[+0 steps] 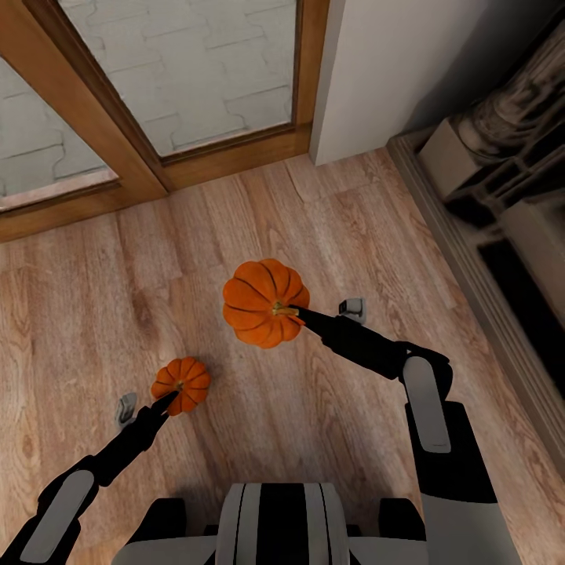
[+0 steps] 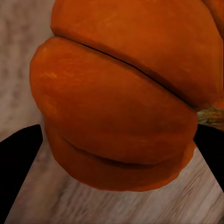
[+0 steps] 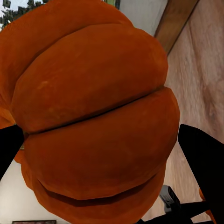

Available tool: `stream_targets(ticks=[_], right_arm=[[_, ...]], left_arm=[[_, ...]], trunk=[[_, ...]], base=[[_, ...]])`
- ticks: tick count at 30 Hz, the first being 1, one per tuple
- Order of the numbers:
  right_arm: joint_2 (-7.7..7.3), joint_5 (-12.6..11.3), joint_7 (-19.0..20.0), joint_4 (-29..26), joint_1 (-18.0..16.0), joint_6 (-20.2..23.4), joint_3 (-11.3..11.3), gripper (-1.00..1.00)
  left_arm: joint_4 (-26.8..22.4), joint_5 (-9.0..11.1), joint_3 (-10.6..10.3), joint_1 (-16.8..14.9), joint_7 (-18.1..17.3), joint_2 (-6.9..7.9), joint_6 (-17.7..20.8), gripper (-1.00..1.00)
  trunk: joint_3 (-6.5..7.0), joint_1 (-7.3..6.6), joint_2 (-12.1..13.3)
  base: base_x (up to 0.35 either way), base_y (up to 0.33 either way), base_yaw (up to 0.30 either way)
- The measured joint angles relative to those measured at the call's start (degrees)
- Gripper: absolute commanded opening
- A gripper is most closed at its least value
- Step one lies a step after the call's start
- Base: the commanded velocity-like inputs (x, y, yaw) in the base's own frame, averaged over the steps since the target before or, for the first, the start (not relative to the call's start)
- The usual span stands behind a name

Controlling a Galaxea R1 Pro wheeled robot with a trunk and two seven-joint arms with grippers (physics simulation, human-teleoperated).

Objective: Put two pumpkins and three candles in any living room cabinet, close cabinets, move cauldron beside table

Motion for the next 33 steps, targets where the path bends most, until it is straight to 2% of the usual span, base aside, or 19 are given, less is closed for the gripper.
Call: stream_targets(ticks=[20,33], right_arm=[[0.33,0.14,-0.2,0.0,-0.07,-0.03,0.0,-1.0],[0.25,0.53,-0.24,0.08,0.0,0.02,0.02,-1.0]], left_arm=[[0.0,0.36,-0.03,0.02,-0.41,0.07,0.02,-1.0],[-0.37,0.41,0.06,0.02,-0.64,0.28,0.39,-1.0]], trunk=[[0.0,0.0,0.0],[2.87,-0.34,0.17]], base=[[0.0,0.0,0.0],[0.0,0.0,0.0]])
